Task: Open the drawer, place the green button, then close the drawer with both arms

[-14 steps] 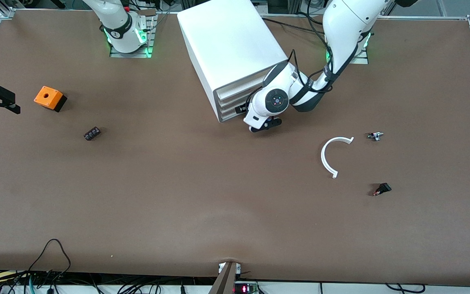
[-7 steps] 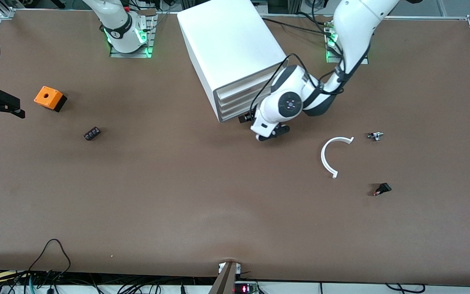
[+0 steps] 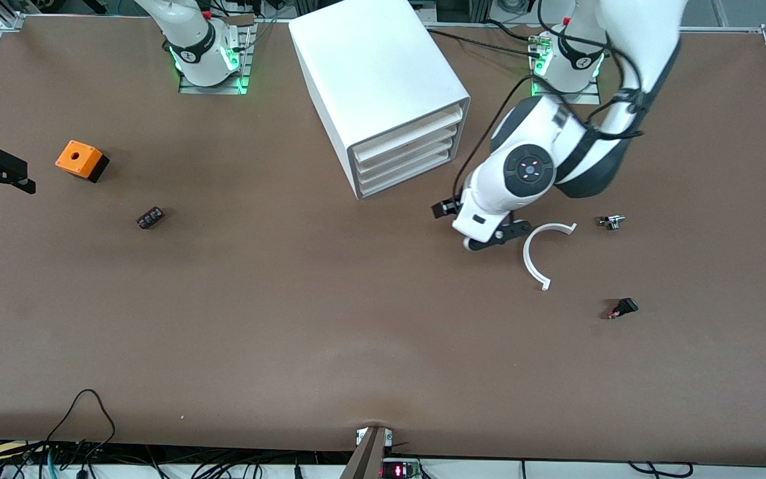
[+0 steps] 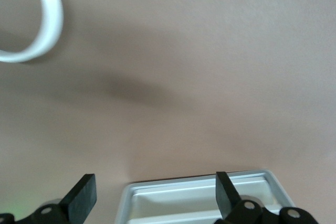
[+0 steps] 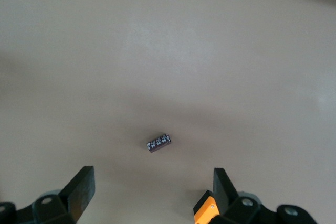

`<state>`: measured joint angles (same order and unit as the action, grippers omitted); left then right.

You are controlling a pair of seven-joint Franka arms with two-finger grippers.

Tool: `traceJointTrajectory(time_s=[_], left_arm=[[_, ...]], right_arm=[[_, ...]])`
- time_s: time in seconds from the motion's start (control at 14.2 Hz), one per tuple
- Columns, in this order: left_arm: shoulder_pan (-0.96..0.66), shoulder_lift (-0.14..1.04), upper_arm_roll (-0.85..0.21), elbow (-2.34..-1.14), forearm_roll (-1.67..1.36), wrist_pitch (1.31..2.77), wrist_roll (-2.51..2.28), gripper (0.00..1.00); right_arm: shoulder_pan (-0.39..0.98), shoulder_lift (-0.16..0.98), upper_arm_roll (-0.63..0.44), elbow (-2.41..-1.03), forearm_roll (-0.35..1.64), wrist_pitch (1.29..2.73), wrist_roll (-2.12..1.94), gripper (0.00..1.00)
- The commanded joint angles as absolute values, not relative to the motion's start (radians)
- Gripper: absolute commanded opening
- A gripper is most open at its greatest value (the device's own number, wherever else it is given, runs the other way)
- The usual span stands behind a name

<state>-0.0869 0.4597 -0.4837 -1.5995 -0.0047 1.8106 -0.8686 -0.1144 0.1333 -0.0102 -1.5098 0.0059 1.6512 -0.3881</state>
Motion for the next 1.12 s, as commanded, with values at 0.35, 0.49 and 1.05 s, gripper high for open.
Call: traceJointTrajectory(time_s=[0.35,0.49,1.05], left_arm=[[0.167,0.466,-0.489,-1.402,0.049,1.505,-0.347,1.00],[0.231,0.434,-0.488,-1.401,0.048,1.503,-0.215,1.00],[0.305,0.356,-0.419,-1.420,0.046,1.497,0.017,1.00]], right_arm=[[-0.114,0.135,-0.008,-1.497,0.008,1.641,-0.400,1.00],[-0.109,0.137,-0.008,-1.496,0.011,1.644,-0.399,1.00],[-0.114,0.095,-0.005,-1.564,0.015,1.692,-0.431,1.00]])
